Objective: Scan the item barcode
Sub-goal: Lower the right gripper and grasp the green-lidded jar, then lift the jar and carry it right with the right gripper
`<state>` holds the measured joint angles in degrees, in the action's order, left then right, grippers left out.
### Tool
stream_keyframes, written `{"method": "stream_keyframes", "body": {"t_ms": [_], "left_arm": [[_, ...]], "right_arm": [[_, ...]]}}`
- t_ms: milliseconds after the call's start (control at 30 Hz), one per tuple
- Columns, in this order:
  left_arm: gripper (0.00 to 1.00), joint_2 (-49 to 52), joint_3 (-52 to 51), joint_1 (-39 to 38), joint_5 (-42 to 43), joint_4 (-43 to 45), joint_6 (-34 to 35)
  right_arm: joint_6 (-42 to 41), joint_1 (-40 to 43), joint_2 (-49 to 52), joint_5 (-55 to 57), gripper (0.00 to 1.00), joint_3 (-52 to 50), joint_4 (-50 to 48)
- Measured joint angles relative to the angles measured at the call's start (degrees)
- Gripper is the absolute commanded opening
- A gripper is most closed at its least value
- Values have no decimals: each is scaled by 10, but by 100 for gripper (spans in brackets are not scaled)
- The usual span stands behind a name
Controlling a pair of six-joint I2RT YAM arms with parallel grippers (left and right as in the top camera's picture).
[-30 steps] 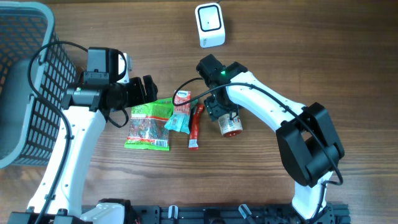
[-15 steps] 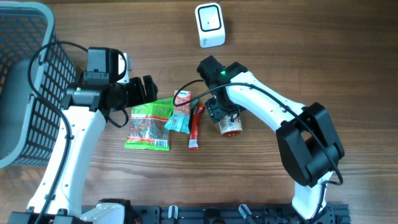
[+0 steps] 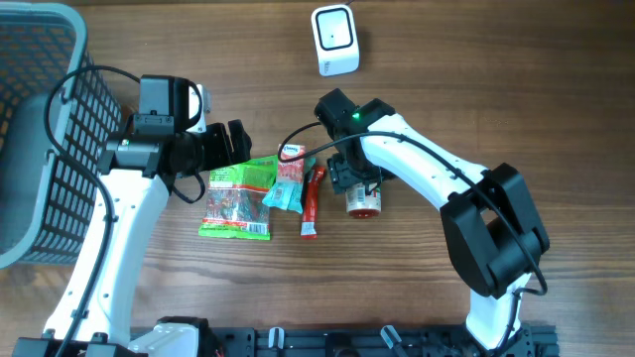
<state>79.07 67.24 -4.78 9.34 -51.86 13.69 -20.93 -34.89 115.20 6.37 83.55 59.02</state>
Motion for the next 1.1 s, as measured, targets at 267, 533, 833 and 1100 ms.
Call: {"method": "stream_keyframes", "body": {"t_ms": [267,533,833,1100], "left_arm": [[100,0,0,0,0,0,0],[99,0,0,0,0,0,0],[100,0,0,0,0,0,0],[100,0,0,0,0,0,0]], "right_arm": [[-37,0,0,-4,66,-2,1],[-45,0,0,-6,59,1,3],[-45,0,-69,0,56,10,5],[-45,0,-161,16,51,14,-17]]}}
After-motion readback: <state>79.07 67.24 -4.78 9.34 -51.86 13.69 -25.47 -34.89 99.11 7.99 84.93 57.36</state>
